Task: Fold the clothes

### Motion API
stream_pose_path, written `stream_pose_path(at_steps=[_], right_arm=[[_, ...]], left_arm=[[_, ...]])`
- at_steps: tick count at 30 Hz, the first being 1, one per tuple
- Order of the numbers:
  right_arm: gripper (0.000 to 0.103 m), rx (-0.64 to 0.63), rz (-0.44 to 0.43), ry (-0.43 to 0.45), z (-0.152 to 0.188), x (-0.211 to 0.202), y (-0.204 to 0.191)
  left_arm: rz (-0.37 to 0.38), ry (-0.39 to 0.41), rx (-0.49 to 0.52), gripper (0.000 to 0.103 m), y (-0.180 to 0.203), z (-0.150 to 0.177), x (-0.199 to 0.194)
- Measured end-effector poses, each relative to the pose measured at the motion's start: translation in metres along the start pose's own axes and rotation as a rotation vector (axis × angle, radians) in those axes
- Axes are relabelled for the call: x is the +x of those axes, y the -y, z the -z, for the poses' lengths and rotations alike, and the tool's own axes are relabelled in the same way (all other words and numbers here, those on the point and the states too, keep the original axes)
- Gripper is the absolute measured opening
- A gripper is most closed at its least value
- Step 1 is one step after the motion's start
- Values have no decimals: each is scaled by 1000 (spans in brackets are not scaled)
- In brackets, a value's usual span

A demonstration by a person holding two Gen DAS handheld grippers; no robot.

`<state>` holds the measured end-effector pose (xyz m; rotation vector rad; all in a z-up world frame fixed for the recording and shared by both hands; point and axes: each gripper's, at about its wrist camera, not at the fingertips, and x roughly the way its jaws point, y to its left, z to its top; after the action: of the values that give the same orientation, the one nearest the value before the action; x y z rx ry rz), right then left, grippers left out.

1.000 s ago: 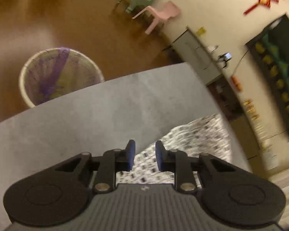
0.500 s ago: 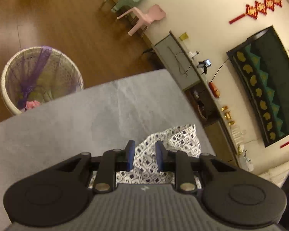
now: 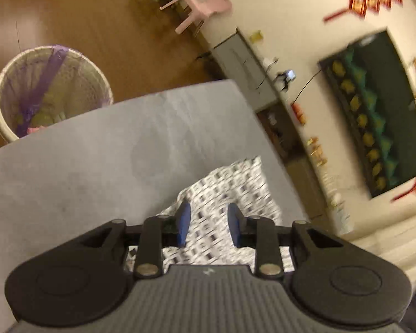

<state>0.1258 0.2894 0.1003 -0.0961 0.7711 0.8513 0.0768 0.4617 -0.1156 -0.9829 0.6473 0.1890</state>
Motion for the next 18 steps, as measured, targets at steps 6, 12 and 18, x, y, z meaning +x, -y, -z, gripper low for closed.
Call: stream_pose_path(at_steps=[6, 12, 18], right_arm=[[61, -305, 143, -76, 105, -12, -19], [41, -383, 200, -83, 133, 8, -30], [15, -366, 204, -71, 129, -6, -37]], left_arm=[[-98, -38, 80, 30, 14, 8, 29], [-128, -1, 72, 30, 14, 11, 30], [-115, 5, 85, 30, 16, 10, 28]])
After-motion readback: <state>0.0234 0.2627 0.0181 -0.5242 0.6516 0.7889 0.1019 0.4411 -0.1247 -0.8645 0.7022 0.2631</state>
